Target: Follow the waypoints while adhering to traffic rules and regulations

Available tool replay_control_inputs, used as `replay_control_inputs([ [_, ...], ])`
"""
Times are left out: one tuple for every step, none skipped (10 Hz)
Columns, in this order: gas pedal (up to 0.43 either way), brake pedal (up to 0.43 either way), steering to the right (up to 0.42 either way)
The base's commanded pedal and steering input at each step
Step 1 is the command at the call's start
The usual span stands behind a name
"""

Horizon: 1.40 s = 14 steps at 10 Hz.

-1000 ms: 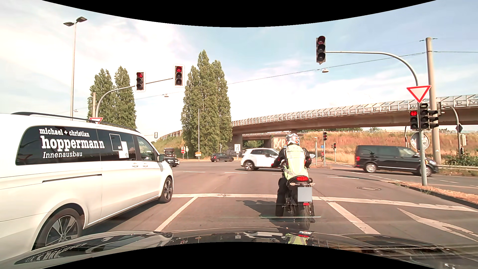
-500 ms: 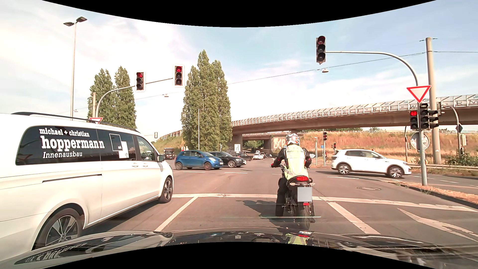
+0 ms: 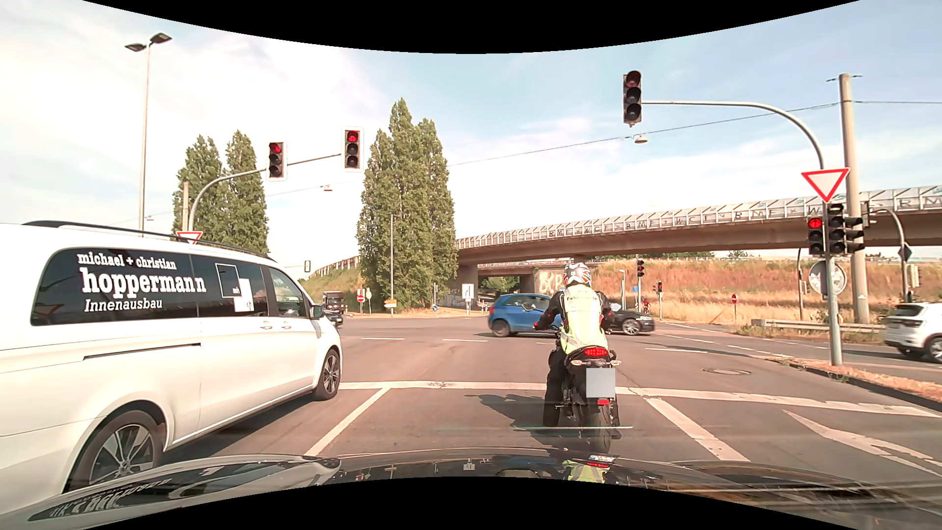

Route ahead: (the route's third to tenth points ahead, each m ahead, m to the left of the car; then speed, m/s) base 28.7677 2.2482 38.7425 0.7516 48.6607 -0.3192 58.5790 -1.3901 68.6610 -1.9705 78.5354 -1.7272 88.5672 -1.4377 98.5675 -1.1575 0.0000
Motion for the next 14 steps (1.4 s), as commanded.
replay_control_inputs([
  [0.0,0.0,0.124],
  [0.0,0.0,0.123],
  [0.0,0.0,0.124],
  [0.0,0.0,0.124],
  [0.0,0.0,0.124],
  [0.0,0.0,0.124],
  [0.0,0.0,0.123],
  [0.0,0.0,0.124],
  [0.0,0.0,0.123],
  [0.0,0.0,0.124],
  [0.0,0.0,0.124],
  [0.0,0.0,0.123],
  [0.0,0.0,0.123],
  [0.0,0.0,0.124],
])
